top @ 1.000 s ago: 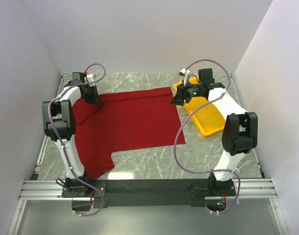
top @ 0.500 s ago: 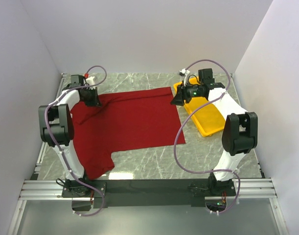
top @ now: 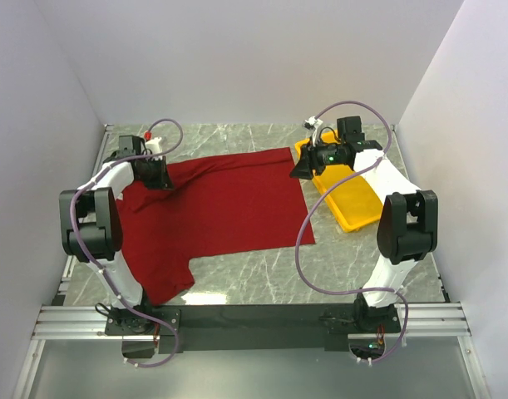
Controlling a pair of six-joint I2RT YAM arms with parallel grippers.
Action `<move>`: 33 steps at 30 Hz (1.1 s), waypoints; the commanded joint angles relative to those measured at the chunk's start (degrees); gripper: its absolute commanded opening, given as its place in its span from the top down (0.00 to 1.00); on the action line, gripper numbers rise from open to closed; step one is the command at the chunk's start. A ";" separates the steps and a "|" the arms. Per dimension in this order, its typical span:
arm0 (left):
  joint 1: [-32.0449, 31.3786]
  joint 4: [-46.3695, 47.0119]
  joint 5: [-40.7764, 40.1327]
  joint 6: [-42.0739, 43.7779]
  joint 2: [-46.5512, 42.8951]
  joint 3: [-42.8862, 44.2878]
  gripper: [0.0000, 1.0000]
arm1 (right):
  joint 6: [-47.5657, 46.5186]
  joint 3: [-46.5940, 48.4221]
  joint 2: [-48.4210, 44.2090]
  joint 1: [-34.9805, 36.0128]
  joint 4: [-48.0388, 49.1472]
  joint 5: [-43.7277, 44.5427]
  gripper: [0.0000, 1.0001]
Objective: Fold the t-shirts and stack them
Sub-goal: Fold the tshirt
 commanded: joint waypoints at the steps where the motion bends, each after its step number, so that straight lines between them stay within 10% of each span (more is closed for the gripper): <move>1: -0.34 -0.98 -0.54 2.13 -1.82 0.50 0.99 | -0.17 1.08 -1.56 -0.48 0.48 -0.40 0.45; 7: -0.25 -0.28 -11.68 0.29 -1.72 1.64 0.96 | -0.26 1.08 -1.56 -0.48 0.39 -0.49 0.45; 14: -0.25 -3.96 -20.41 2.04 -4.61 1.65 0.59 | -0.61 0.90 -1.64 -0.48 0.39 -0.23 0.45; 21: -0.34 10.96 -10.68 -0.77 -20.53 -10.57 0.29 | 0.00 0.90 -0.68 -0.31 1.10 -0.58 0.45; 33: -1.39 3.42 -12.49 -3.67 -0.87 3.31 0.41 | -0.26 3.19 0.20 0.13 -0.58 -0.58 0.44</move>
